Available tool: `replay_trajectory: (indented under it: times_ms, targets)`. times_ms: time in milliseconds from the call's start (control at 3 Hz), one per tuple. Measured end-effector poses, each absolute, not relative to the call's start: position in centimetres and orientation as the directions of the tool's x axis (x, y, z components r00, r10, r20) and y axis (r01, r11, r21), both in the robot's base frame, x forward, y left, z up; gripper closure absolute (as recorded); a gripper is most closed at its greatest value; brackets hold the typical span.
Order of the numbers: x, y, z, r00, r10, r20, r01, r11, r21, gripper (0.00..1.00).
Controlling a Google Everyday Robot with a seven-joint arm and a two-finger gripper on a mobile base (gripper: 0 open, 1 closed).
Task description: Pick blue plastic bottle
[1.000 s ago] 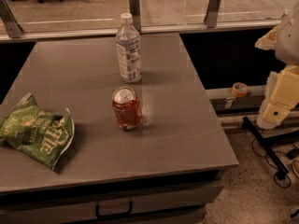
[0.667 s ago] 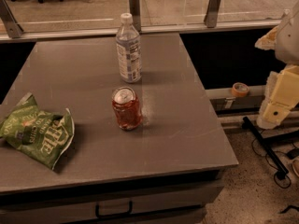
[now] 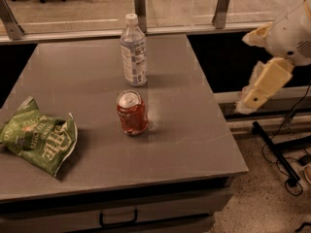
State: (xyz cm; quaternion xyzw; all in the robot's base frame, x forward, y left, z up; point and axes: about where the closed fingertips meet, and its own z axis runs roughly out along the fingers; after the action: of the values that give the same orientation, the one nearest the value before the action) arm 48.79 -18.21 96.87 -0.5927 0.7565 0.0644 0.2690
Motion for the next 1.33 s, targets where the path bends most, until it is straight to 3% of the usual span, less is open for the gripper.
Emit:
replay_trajectory:
  times_ms: [667, 1000, 1333]
  targets:
    - [56.7, -9.7, 93.8, -0.142, -0.626, -0.767, -0.949, 0.307, -0.075, 0.0]
    - [59.4, -5.7, 92.8, -0.159, -0.5, -0.851, -0.945, 0.327, -0.016, 0.0]
    - [60.2, -5.1, 93.0, -0.159, -0.473, -0.866, -0.939, 0.343, -0.016, 0.0]
